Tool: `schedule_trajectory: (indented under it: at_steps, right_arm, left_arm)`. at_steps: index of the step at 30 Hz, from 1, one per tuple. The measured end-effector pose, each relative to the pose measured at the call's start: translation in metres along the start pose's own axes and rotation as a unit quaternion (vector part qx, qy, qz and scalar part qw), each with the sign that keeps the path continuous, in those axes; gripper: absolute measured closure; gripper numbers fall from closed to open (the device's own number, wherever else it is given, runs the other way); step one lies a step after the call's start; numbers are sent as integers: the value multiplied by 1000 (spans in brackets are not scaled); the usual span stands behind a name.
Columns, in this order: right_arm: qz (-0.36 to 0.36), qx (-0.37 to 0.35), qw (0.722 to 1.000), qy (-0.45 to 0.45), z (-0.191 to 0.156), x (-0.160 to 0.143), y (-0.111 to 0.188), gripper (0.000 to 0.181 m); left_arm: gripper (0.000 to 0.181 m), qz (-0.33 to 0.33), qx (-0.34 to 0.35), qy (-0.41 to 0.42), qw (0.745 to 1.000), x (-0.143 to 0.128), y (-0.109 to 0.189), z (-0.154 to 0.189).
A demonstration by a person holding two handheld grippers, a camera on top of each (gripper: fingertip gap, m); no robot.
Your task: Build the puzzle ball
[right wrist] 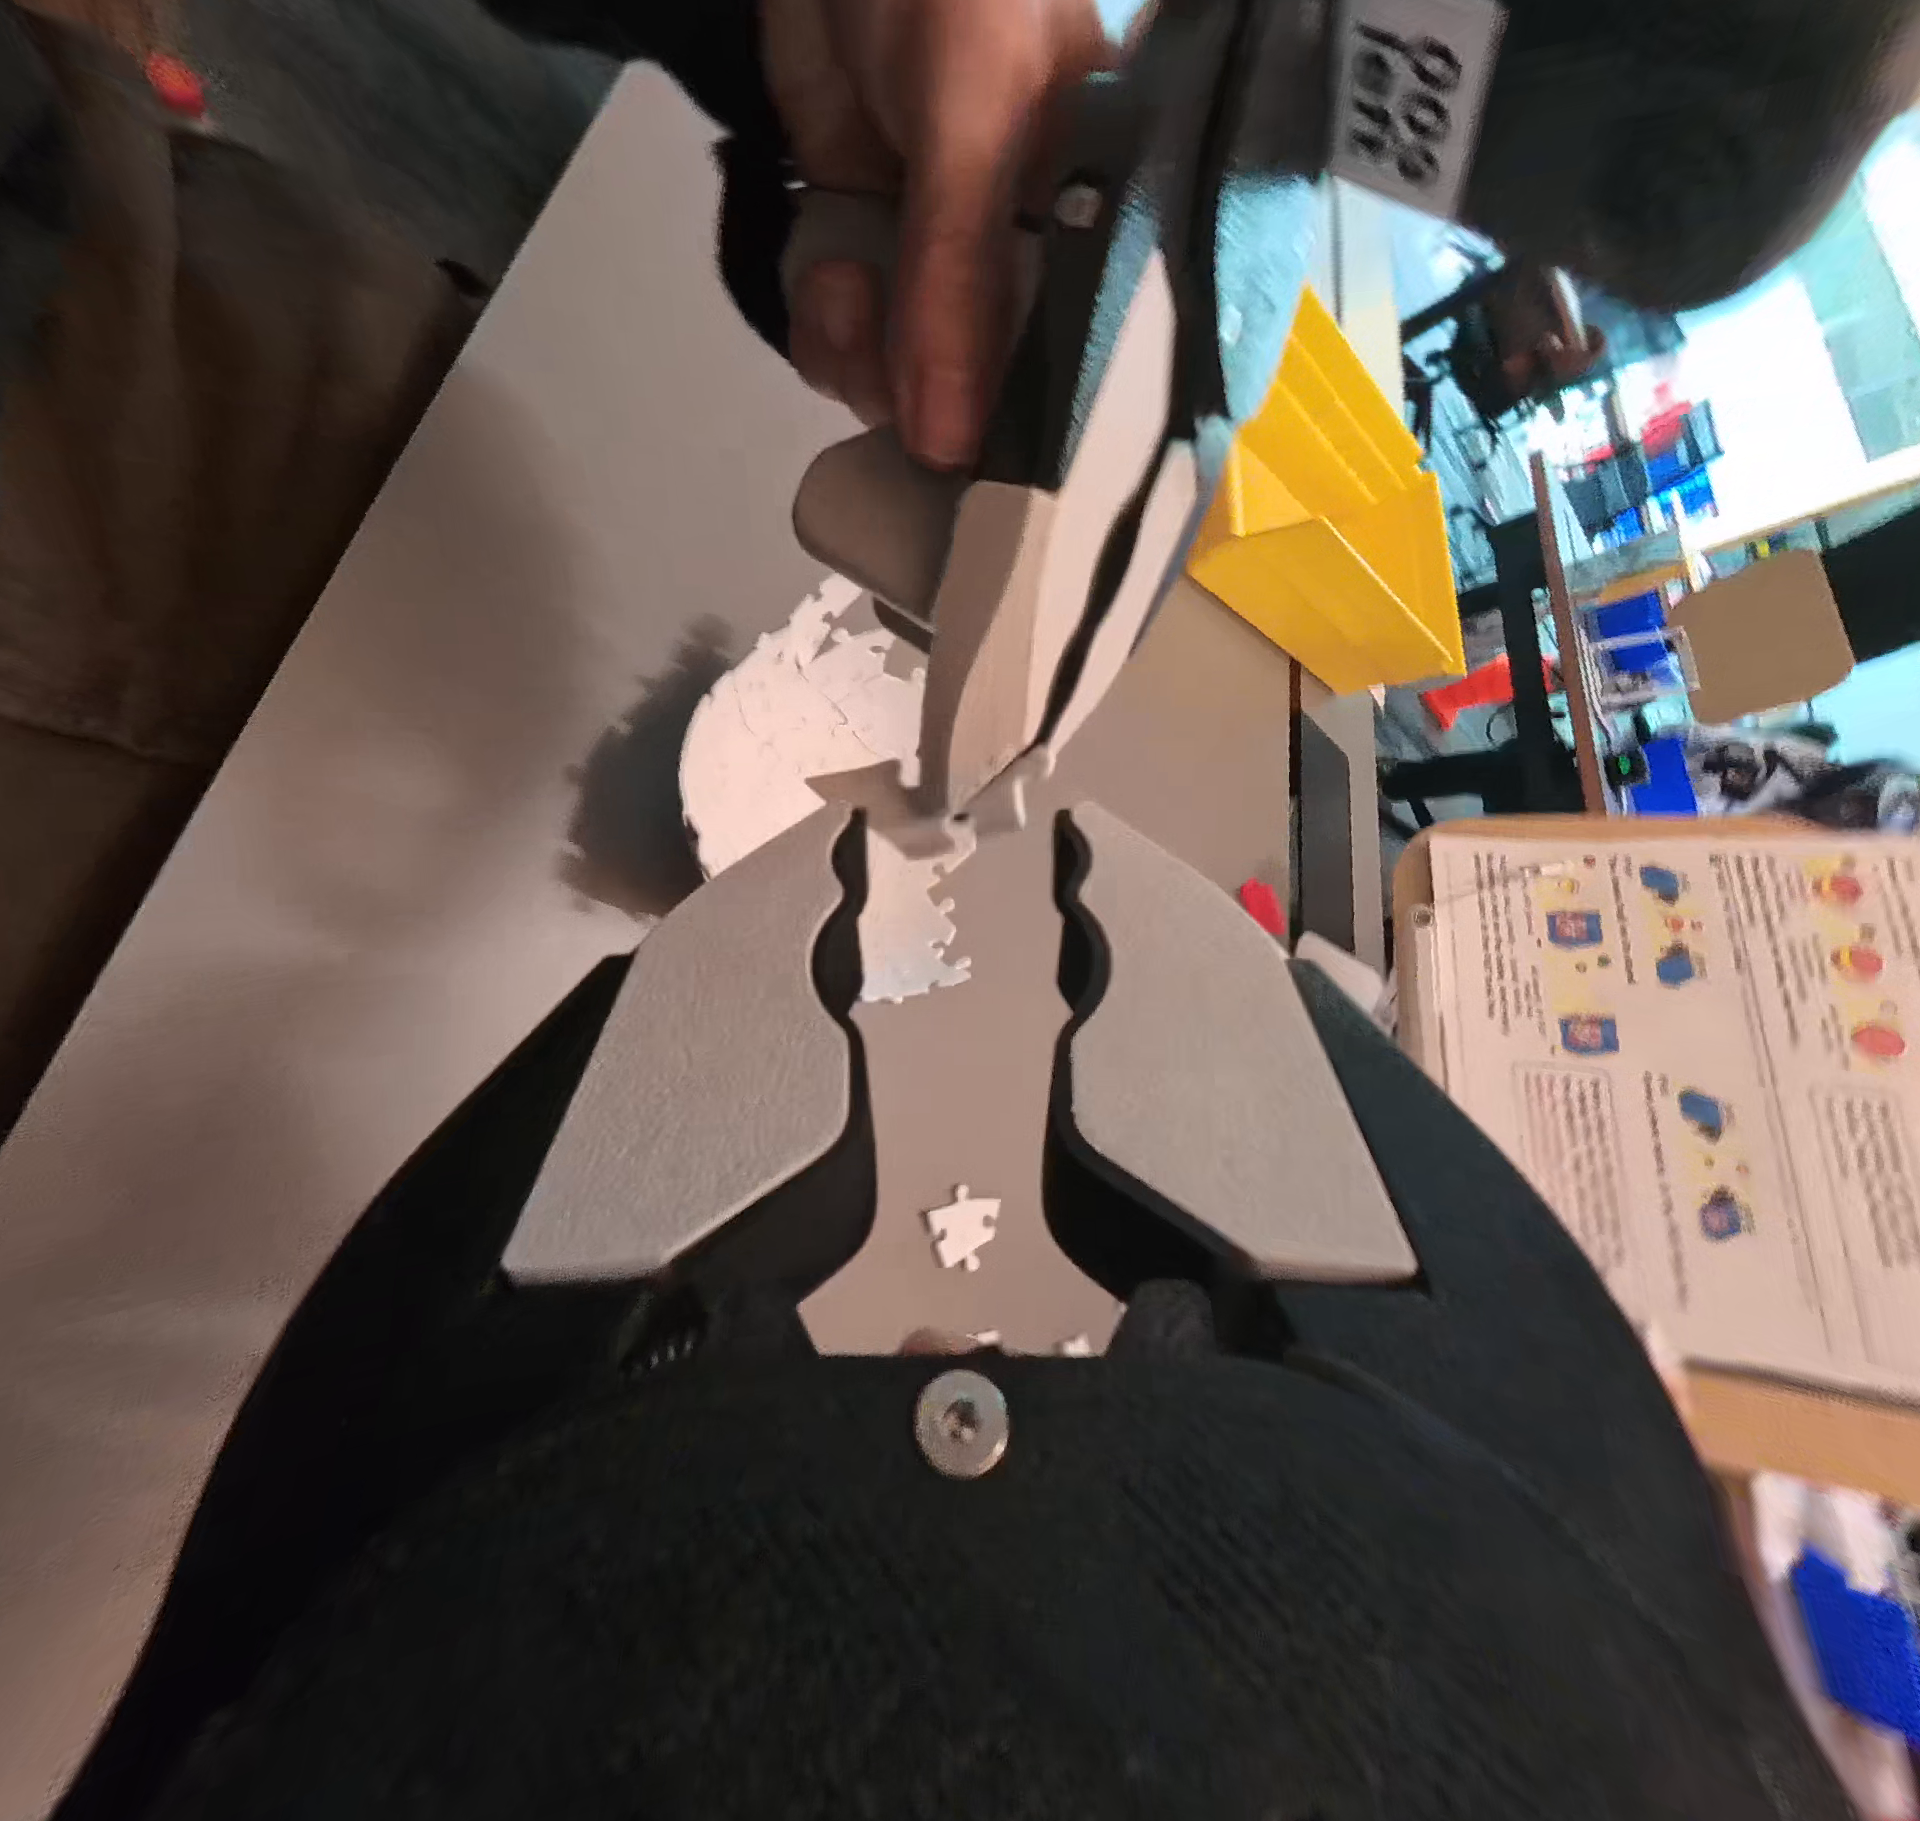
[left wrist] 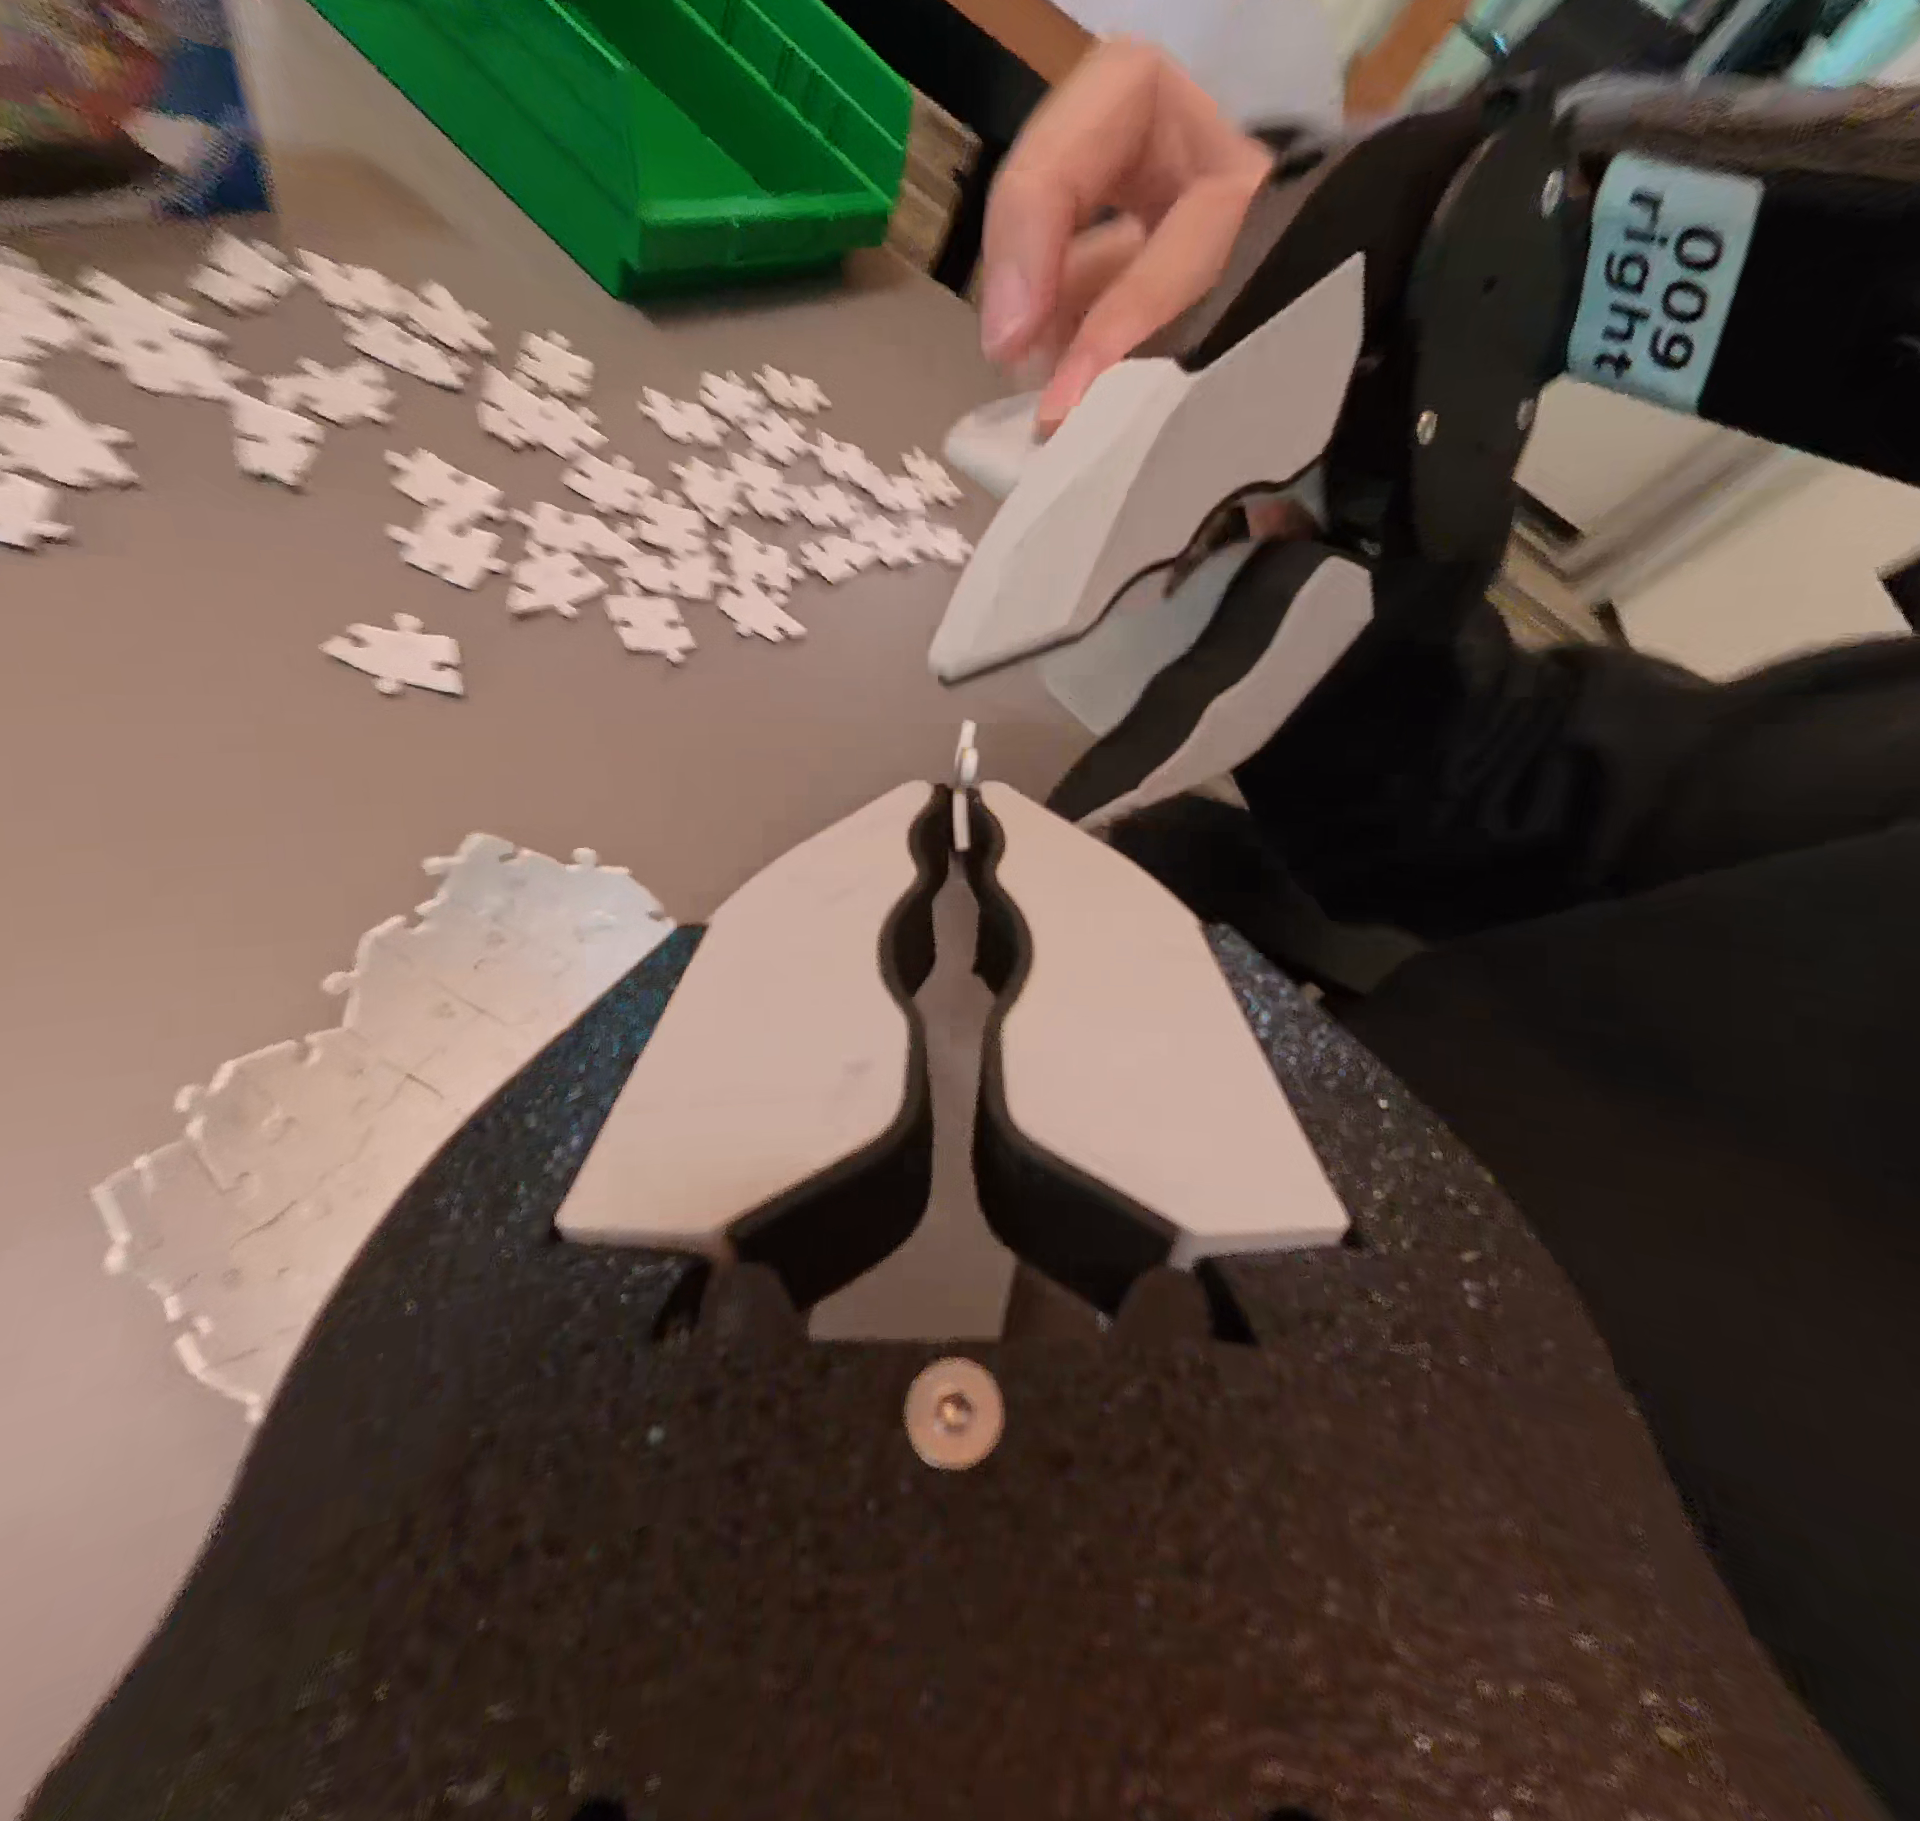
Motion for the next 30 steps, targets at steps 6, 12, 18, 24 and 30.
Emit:
schedule_trajectory:
  at_steps: [6,12,18,24,30]
  right_arm:
    - [93,-118,958,-244,-1,-33,3,133]
    - [298,-112,834,-451,0,-23,-19,143]
    - [345,-123,801,-474,15,-24,-26,173]
    - [305,-64,828,-466,14,-29,-30,178]
    - [158,-10,860,-485,-1,-51,-30,179]
  left_arm:
    - [179,186,57,27,981,15,13,-13]
    - [180,294,16,68,953,12,13,-16]
    - [180,301,22,68,951,6,13,-25]
    - [174,235,23,18,972,-3,16,-33]
    - [159,173,71,-77,979,-6,24,-42]
Point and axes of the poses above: each gripper's, where its closed fingertips meet, y back along the fingers, x out of its top, z = x × y across the jaws, the point moved 6 cm from there along y, back along the fingers, and after that the axes turned 10 degrees about x, right-handed, at the moved point
